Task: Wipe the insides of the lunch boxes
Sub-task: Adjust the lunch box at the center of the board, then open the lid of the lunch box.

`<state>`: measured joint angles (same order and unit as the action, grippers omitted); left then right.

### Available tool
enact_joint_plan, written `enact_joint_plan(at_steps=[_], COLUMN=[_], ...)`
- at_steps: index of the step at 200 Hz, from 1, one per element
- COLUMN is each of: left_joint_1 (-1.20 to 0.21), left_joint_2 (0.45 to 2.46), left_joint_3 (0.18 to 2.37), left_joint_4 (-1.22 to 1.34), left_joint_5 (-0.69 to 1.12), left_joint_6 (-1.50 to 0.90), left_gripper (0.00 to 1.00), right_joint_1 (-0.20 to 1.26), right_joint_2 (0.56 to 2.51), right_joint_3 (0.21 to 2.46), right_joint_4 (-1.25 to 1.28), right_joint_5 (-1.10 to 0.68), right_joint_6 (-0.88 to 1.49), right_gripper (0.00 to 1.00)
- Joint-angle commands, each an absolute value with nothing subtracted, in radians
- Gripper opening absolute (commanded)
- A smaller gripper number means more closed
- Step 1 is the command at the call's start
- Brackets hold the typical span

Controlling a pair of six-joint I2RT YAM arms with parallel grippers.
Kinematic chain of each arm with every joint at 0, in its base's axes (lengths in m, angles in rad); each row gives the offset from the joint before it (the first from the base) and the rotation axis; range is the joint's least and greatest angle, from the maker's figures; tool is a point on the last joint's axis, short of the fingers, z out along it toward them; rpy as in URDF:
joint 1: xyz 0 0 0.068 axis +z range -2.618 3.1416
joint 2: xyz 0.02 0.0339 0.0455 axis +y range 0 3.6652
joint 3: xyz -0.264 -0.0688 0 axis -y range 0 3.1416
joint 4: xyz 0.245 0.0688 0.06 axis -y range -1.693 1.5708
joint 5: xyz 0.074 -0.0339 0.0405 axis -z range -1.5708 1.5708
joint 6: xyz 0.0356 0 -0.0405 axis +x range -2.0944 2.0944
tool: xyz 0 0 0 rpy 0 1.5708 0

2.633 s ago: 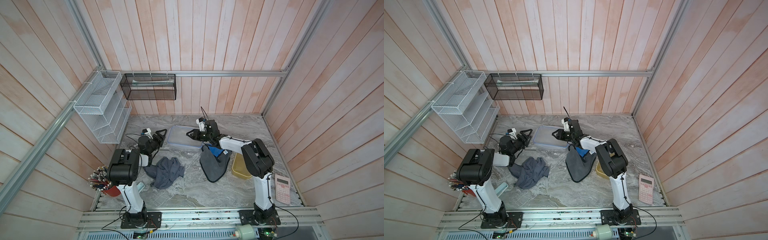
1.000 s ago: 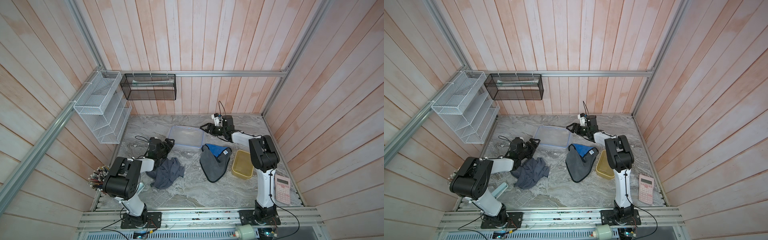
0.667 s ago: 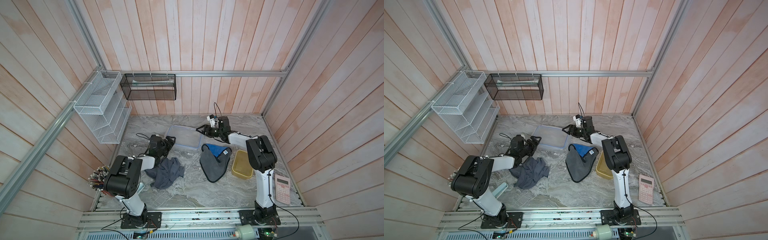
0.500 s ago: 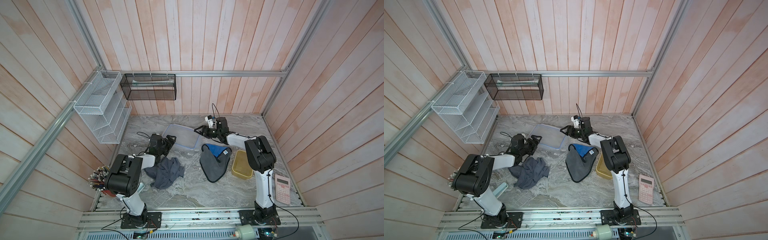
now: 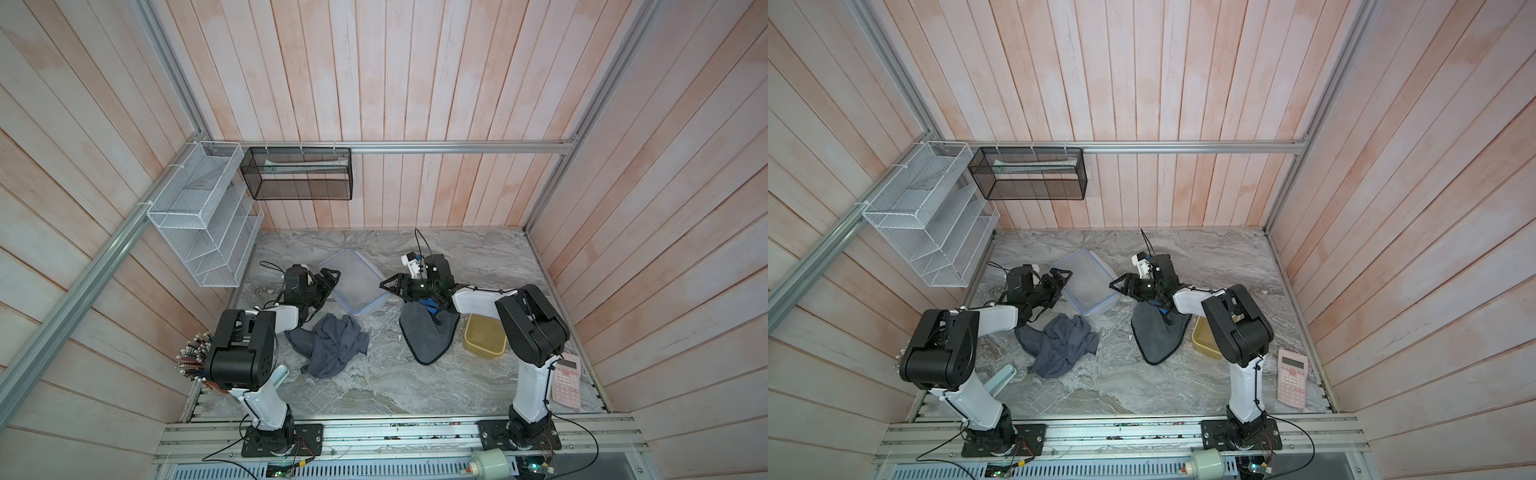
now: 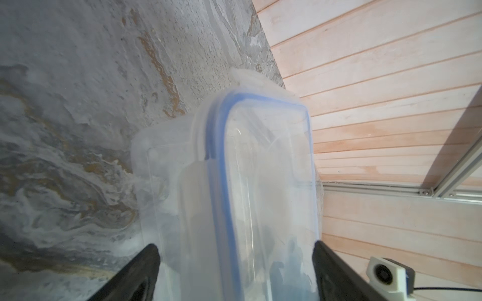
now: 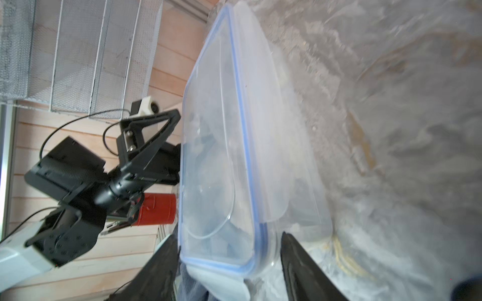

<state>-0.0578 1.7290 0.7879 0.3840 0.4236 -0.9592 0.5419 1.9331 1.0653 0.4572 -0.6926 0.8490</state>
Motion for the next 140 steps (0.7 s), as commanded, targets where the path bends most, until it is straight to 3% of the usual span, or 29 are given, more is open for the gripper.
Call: enact_joint_plan(at_steps=[1, 56, 140], left_joint_1=[-0.025, -0.012, -0.058], left_joint_2=[1.738, 1.718, 1.729], left_joint_3=[0.850, 0.881, 0.859], left_joint_4=[0.303, 0.259, 0.287], left_joint_5=[0.507, 0.518, 0.485], left_joint_6=[-0.836, -0.778, -0.809], left_gripper=[0.92, 0.92, 0.92], right_joint_1=[0.524, 0.482, 0.496], right_joint_2=[1.882, 1.945, 2.139], right_joint_3=[0.994, 1.076, 1.272], right_joint_4=[0.533, 0.501, 0.525], right_joint_5=[-0.661, -0.621, -0.690], right_joint_6=[0.914, 0.914, 0.966], right_gripper=[0.65, 0.71, 0.72])
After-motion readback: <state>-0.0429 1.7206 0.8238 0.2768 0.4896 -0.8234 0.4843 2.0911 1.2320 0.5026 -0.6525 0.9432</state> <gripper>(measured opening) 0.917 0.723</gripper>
